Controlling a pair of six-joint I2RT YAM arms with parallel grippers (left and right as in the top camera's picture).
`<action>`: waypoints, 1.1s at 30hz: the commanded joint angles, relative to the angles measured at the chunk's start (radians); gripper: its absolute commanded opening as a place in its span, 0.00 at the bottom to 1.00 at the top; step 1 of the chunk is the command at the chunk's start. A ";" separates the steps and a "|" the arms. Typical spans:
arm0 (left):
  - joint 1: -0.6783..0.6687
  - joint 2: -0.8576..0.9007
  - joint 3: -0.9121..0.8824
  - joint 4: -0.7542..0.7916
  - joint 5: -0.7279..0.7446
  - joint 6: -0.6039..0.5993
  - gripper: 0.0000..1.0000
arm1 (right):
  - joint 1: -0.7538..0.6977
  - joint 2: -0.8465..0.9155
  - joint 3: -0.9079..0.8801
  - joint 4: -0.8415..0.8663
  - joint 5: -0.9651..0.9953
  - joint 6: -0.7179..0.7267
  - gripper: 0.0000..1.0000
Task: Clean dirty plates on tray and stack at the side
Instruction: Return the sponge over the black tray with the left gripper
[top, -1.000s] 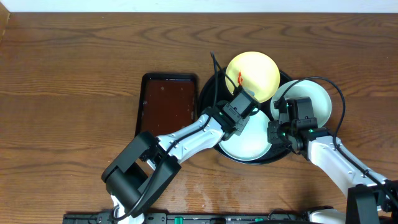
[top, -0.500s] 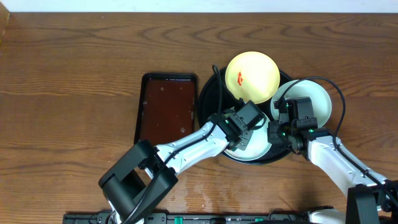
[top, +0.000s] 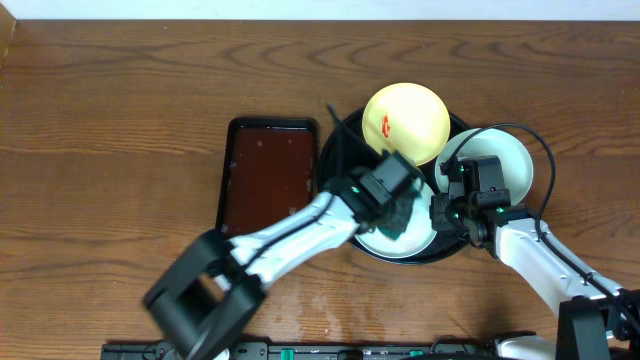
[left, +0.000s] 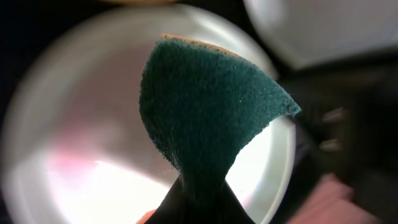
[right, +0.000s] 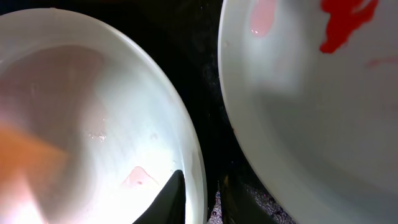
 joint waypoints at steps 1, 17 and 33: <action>0.077 -0.147 0.019 -0.029 -0.004 -0.010 0.08 | 0.006 0.005 -0.005 -0.006 -0.005 0.006 0.17; 0.625 -0.374 0.013 -0.516 -0.142 0.059 0.08 | 0.007 0.005 -0.012 -0.004 -0.005 0.032 0.05; 0.728 -0.351 0.011 -0.523 -0.142 0.101 0.08 | 0.006 0.005 -0.012 -0.003 -0.005 0.059 0.01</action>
